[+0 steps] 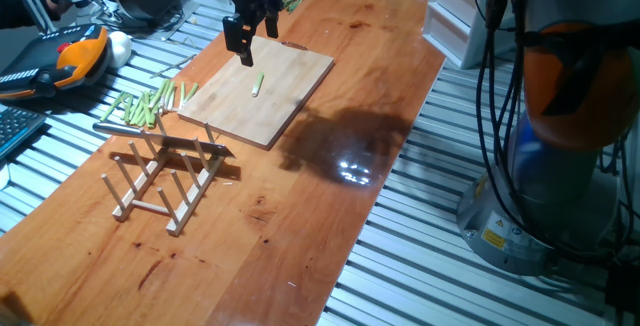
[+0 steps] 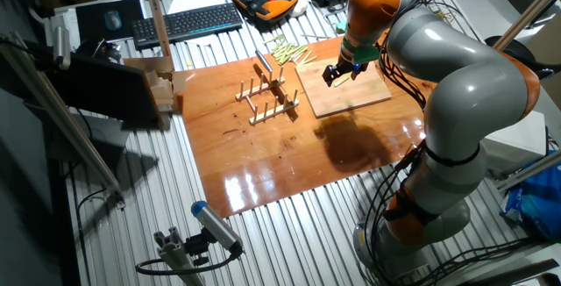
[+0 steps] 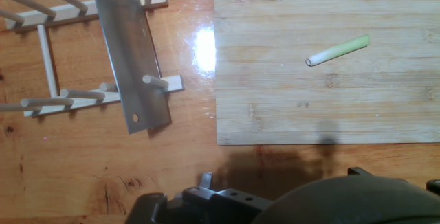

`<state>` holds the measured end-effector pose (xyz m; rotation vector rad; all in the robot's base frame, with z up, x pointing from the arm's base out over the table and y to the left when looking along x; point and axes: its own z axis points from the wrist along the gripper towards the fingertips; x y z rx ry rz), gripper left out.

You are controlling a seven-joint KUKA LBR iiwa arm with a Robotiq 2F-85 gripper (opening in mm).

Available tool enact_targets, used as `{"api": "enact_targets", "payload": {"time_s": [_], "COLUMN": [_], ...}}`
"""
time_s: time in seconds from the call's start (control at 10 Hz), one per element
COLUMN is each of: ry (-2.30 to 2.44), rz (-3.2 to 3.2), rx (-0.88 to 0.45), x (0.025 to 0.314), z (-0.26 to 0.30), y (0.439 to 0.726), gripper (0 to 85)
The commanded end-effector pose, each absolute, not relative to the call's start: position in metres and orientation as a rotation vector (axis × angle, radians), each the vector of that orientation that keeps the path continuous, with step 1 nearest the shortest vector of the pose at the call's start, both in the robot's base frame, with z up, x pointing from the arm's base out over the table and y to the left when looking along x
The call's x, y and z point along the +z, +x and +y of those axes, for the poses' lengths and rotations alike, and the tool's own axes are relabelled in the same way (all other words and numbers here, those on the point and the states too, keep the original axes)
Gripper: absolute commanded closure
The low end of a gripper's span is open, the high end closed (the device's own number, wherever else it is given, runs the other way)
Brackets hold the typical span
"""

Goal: Chop the green garlic

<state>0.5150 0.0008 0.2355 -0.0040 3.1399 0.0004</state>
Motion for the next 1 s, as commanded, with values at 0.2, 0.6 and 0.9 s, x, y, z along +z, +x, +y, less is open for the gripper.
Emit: {"api": "enact_targets", "payload": {"time_s": [0.2, 0.6, 0.9], "ry": [-0.429, -0.467, -0.46], "rz": [3.259, 3.257, 3.259], "rx": [0.008, 0.014, 0.014], "x": [0.2355, 0.2351, 0.2352], "z": [0.0004, 0.0, -0.0001], "y": [0.5148, 0.5143, 0.5144], "gripper": [85.0, 85.0, 85.0]}}
